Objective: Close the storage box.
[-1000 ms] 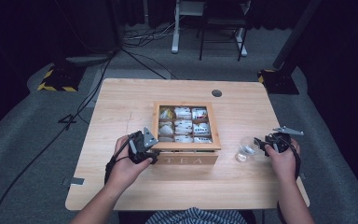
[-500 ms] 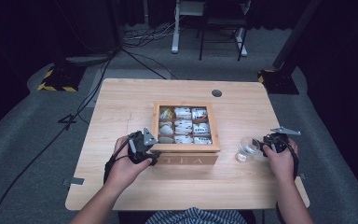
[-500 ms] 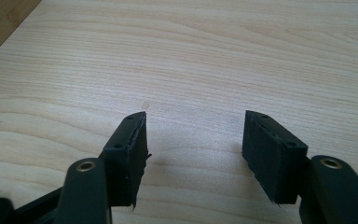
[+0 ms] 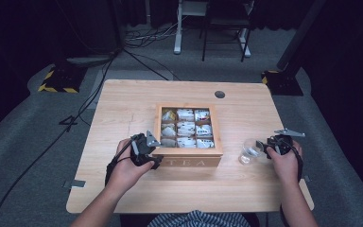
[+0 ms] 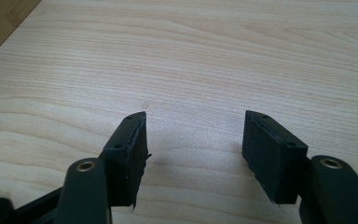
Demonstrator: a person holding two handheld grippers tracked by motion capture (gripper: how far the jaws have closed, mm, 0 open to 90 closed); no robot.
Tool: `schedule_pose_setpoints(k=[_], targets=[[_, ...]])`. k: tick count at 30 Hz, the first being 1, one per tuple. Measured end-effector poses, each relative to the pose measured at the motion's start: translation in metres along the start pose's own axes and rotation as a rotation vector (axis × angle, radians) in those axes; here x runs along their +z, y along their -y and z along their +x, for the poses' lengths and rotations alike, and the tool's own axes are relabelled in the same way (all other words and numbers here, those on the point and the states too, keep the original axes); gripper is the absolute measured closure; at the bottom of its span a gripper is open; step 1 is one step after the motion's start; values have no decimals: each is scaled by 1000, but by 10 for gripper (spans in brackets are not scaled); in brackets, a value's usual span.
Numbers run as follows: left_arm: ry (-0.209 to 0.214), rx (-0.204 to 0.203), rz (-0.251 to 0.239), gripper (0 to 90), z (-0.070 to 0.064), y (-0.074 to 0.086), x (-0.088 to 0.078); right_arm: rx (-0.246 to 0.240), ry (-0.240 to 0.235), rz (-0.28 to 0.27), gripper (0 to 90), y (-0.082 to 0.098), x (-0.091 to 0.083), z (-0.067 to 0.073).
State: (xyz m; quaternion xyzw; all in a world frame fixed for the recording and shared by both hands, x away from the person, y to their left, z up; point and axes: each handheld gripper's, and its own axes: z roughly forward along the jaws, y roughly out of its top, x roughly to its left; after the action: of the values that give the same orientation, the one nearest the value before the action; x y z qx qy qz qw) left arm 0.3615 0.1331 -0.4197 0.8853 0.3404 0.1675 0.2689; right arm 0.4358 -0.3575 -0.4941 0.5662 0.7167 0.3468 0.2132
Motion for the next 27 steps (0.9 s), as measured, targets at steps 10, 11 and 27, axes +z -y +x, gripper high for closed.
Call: schedule_pose_setpoints(k=[10,11,27], targets=[[25,-6,25,363,1,1,3,2,-2,3,409,0,0,0],[27,-8,25,363,1,1,3,2,-2,4,409,0,0,0],[-6,-109,-195,267,37,25,-38,-16,-27,4,408,-9,11,1]])
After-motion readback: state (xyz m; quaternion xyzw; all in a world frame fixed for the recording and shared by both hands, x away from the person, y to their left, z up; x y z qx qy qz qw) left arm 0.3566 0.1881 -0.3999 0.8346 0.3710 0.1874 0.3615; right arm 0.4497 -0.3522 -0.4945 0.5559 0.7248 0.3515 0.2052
